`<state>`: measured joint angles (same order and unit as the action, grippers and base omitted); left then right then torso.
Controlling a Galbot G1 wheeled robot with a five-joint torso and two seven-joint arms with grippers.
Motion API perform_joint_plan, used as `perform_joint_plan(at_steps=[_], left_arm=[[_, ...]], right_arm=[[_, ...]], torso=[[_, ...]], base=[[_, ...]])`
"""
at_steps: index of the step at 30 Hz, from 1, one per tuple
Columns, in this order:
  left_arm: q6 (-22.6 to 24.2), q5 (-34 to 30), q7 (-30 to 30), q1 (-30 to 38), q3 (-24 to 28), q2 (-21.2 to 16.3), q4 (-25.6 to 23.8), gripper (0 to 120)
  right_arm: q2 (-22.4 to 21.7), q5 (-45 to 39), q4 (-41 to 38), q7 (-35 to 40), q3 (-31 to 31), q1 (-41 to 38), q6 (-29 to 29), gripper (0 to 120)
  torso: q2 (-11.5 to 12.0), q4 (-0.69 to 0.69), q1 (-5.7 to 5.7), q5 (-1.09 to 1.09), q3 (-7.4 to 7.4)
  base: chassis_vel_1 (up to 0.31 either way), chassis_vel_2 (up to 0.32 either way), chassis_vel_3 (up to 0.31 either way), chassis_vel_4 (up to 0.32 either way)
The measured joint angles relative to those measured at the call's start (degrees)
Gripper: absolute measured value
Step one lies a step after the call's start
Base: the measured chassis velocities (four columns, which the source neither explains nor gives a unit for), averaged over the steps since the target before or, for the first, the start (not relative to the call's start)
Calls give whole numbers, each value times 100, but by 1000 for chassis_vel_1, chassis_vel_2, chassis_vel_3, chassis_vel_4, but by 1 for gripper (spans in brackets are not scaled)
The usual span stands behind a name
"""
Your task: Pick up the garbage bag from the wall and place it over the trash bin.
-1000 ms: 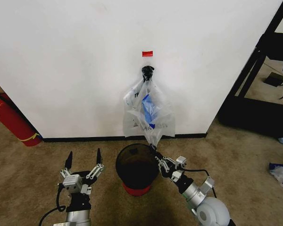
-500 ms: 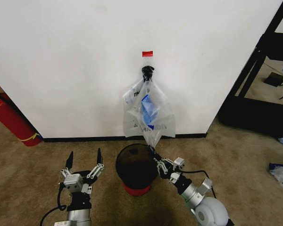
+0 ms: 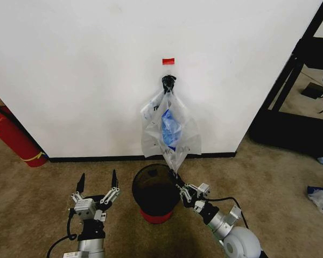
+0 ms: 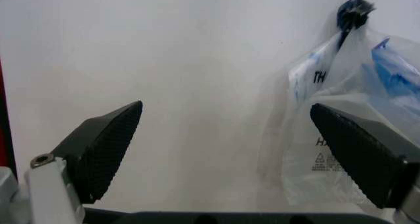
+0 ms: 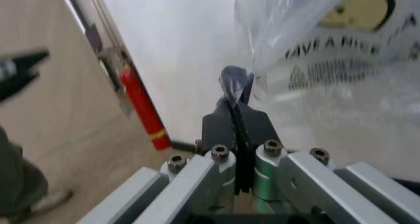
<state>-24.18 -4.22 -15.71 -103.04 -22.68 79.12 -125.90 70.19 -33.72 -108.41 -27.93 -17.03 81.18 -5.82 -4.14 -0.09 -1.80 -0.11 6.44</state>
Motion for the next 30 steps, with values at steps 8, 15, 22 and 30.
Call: perform_joint_plan(at_steps=[8, 15, 22, 30], left_arm=[[612, -151, -39, 281, 159, -515, -373, 100], [1830, -1200, -115, 1288, 314, -1622, -992, 100], [2955, -2599, -232, 2611, 501, -3068, -1245, 100], [4594, -2971, -195, 5196, 2202, -4652, -1081, 100]], right_arm=[[3, -1701, -528, 1052, 206, -463, 552, 0], [142, -2530, -708, 1795, 377, -748, 802, 0], [188, -2440, -596, 1985, 342, -811, 803, 0], [119, -2178, -564, 1999, 209, -653, 762, 0]], torso=[[0, 1, 0, -1, 0], [0, 1, 0, -2, 1], [0, 1, -1, 0, 1], [1, -3, 0, 0, 1]], base=[[0, 0, 0, 0], [0, 0, 0, 0], [0, 0, 0, 0], [0, 0, 0, 0]])
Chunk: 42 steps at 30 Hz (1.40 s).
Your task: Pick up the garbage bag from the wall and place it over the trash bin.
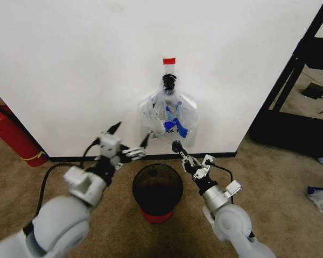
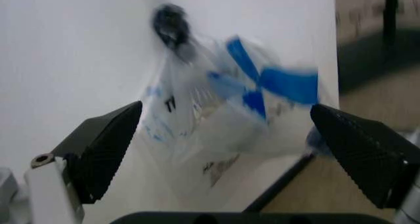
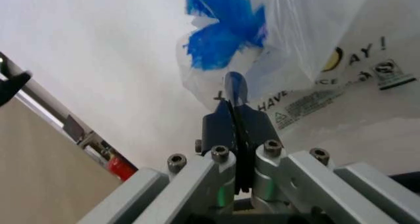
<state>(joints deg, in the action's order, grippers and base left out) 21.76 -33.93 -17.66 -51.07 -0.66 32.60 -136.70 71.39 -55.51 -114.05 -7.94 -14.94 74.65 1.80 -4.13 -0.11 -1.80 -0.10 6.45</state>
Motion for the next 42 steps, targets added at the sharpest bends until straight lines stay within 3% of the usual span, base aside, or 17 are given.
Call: perform_joint_plan(at_steps=[2, 3, 5, 6, 9, 10, 14, 17, 22, 29, 42], left_arm=[[357, -45, 18, 921, 616, -177, 137, 100], [357, -45, 18, 921, 616, -177, 137, 100], [812, -191, -19, 2299, 1793, -183, 355, 100], [912, -229, -39, 2665, 2083, -128, 424, 100], [1358, -566, -154, 3905, 2872, 262, 643, 100], [1358, -566, -154, 3905, 2872, 262, 643, 100], [2023, -923, -300, 5296, 4003, 980, 1005, 100], [2113, -967, -314, 5952, 4705, 1201, 1218, 100], [2114, -964, -339, 6432, 5238, 1363, 1491, 100], [2084, -844, -395, 6535, 5619, 1634, 1968, 100], [2054, -215, -258, 6785, 6261, 1619, 2647, 99]], right_arm=[[-1, 18, -24, 3, -34, 33, -2, 0], [-1, 18, -24, 3, -34, 33, -2, 0], [3, 55, -54, -3, -86, 84, -9, 0], [2, 63, -60, -7, -110, 103, -11, 0], [-3, 81, -63, -10, -219, 178, -35, 0], [-3, 81, -63, -10, -219, 178, -35, 0], [-13, 122, -58, -15, -342, 265, -66, 0], [-9, 149, -63, -17, -373, 269, -73, 0], [-1, 207, -77, -34, -391, 277, -84, 0], [51, 339, -123, -66, -313, 276, -106, 0], [58, 424, -394, -75, -284, 382, -91, 0]], torso=[[0, 3, 0, 0, 0], [0, 3, 0, 0, 0], [0, 5, 0, 0, 0], [0, 5, 0, -2, 0], [0, 1, 0, 3, 0], [0, 1, 0, 3, 0], [0, 0, 0, 2, -1], [0, 0, 0, 4, -1], [0, 7, 0, 0, -1], [0, 2, 0, -1, -1], [0, 4, 0, -2, -1]], base=[[0, 0, 0, 0], [0, 0, 0, 0], [0, 0, 0, 0], [0, 0, 0, 0], [0, 0, 0, 0], [0, 0, 0, 0], [0, 0, 0, 0], [0, 0, 0, 0], [0, 0, 0, 0], [0, 0, 0, 0], [0, 0, 0, 0]])
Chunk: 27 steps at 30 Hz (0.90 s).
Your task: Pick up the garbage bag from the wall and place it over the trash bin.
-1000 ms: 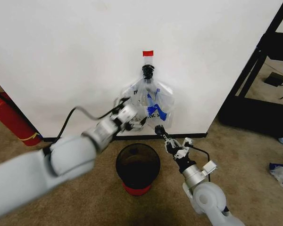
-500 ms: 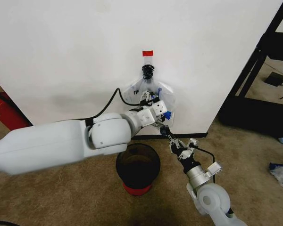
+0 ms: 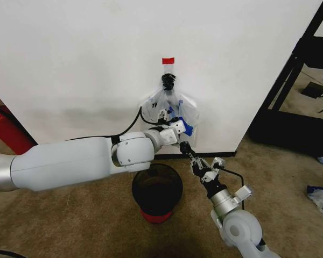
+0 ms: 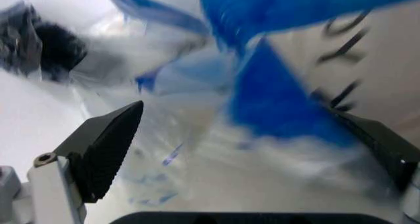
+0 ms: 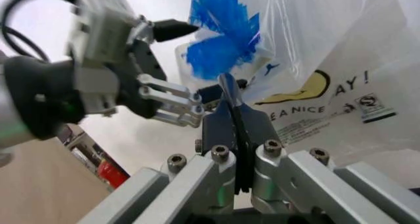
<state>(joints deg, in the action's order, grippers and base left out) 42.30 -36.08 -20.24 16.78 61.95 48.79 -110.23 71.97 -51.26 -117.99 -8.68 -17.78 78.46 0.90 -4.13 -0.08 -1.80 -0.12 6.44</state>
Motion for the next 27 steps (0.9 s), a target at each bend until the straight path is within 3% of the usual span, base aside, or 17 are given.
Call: perform_joint_plan(at_steps=[5, 7, 11, 19, 20, 22, 27], left_arm=[[-9, 162, 91, 492, 540, 28, 146, 88], [-9, 162, 96, 537, 561, 33, 146, 85], [-11, 112, 54, 675, 604, 28, 89, 68], [-13, -332, -184, 629, 457, -36, -17, 41], [-13, -473, -267, 576, 387, -46, -18, 32], [-13, -548, -308, 552, 342, -51, -24, 30], [-15, -1311, -839, 275, -128, -102, -139, 8]], right_arm=[[23, 120, -30, -26, 75, 26, 4, 0], [30, 138, -30, -31, 83, 34, 4, 0], [39, 204, -14, -49, 91, 72, 0, 0], [20, 208, 12, -40, 58, 65, -10, 0], [24, 221, 11, -40, 58, 64, -10, 0], [27, 230, 10, -40, 58, 65, -10, 0], [38, 235, 47, -35, 38, 73, -26, 0]], torso=[[0, -2, 0, 1, 0], [0, -1, 0, 2, 0], [0, -1, 0, 1, 0], [0, -1, 0, 1, 0], [0, -1, 0, 1, 0], [0, -1, 0, 1, 0], [0, -2, 0, 0, 0]], base=[[0, 0, 0, 0], [0, 0, 0, 0], [0, 0, 0, 0], [0, 0, 0, 0], [0, 0, 0, 0], [0, 0, 0, 0], [0, 0, 0, 0]])
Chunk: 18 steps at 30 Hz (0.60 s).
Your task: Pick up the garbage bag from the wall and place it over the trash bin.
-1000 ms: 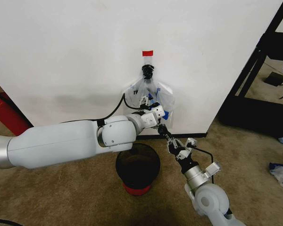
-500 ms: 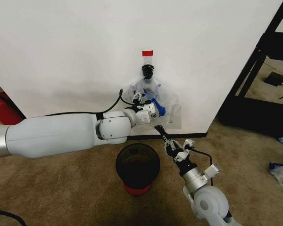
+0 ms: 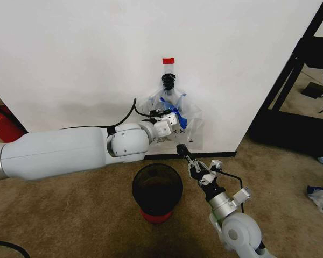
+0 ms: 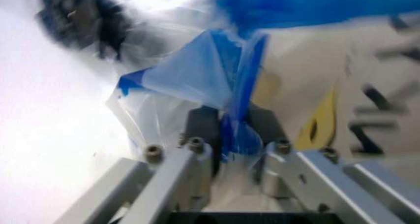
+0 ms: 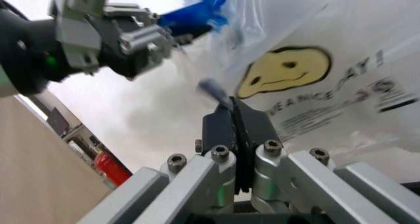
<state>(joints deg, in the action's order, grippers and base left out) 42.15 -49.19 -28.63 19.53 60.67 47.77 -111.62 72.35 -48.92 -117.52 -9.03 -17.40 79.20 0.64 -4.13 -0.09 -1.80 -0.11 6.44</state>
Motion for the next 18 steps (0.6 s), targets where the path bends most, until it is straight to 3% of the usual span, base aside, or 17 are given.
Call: perform_joint_plan(at_steps=[3, 7, 10, 18], left_arm=[[-1, -455, -437, -250, -320, -35, -105, 1], [-63, -1162, -1260, -832, -905, -97, -360, 0], [-203, -1245, -1470, -1088, -1106, -112, -431, 0], [-1011, -1162, -1893, -2128, -2059, -34, -564, 0]], right_arm=[[3, -2, 6, 16, -26, -7, -8, 0], [-21, -5, -23, 53, -64, 6, -8, 0], [-50, 16, -62, 58, -84, 35, -7, 0], [-346, 292, -506, -125, -373, 387, -63, 25]], torso=[[0, 0, 0, 1, 0], [0, 1, 0, 1, 0], [0, 1, 0, 0, 0], [0, 1, 0, 0, 0]], base=[[0, 0, 0, 0], [0, 0, 0, 0], [0, 0, 0, 0], [0, 0, 0, 0]])
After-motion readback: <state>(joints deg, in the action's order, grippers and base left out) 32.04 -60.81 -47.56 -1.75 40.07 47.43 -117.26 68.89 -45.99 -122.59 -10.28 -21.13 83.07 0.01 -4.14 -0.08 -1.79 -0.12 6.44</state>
